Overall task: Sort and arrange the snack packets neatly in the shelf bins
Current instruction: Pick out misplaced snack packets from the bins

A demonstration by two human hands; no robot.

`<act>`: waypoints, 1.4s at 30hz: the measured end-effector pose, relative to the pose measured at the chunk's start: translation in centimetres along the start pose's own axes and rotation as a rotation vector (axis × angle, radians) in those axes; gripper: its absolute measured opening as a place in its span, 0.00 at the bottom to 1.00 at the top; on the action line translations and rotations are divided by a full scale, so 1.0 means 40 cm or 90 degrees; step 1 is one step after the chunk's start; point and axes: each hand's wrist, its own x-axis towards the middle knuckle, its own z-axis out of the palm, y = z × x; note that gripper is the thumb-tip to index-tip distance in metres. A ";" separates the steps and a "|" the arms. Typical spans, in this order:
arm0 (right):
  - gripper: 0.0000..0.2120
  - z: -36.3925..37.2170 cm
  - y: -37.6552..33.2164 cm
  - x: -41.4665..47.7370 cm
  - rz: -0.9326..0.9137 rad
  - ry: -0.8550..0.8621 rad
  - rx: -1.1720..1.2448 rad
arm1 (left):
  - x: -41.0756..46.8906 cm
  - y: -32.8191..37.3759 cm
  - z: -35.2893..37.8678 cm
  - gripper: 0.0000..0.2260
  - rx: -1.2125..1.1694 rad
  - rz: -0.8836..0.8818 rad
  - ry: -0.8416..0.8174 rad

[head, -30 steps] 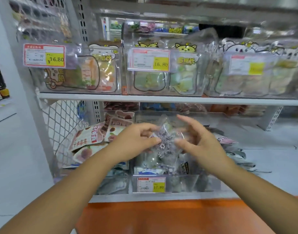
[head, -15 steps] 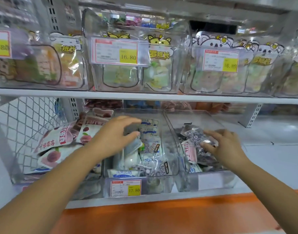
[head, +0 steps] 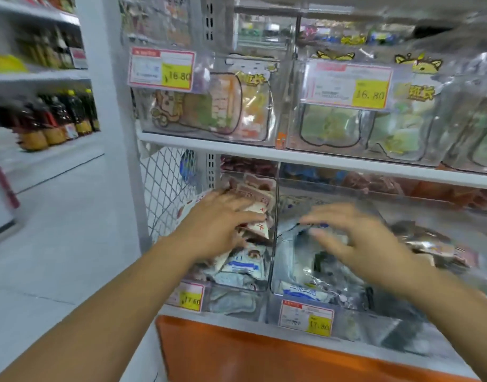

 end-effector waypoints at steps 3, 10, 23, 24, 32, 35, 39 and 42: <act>0.11 0.064 -0.067 0.087 -0.077 -0.117 0.018 | 0.001 -0.044 -0.004 0.23 -0.040 -0.069 0.051; 0.20 0.123 -0.032 0.286 -0.028 -0.349 -0.129 | -0.014 -0.147 0.008 0.31 -0.057 -0.166 0.049; 0.13 0.149 -0.014 0.287 -0.078 -0.251 -0.087 | -0.036 -0.080 0.017 0.41 -0.031 -0.136 -0.045; 0.09 0.147 -0.017 0.269 -0.087 -0.213 -0.056 | -0.039 -0.078 0.013 0.41 -0.037 -0.135 -0.047; 0.08 0.070 0.001 0.091 0.037 0.273 0.307 | -0.039 0.025 -0.067 0.33 -0.223 -0.117 -0.021; 0.05 0.033 0.031 0.021 0.135 0.317 0.373 | -0.016 0.104 -0.083 0.27 -0.346 -0.072 0.033; 0.07 -0.034 0.131 -0.080 0.248 0.376 0.300 | 0.028 0.172 -0.058 0.25 -0.360 -0.023 0.008; 0.11 -0.077 0.231 -0.156 0.311 0.438 0.202 | 0.063 0.197 -0.016 0.25 -0.288 -0.015 -0.036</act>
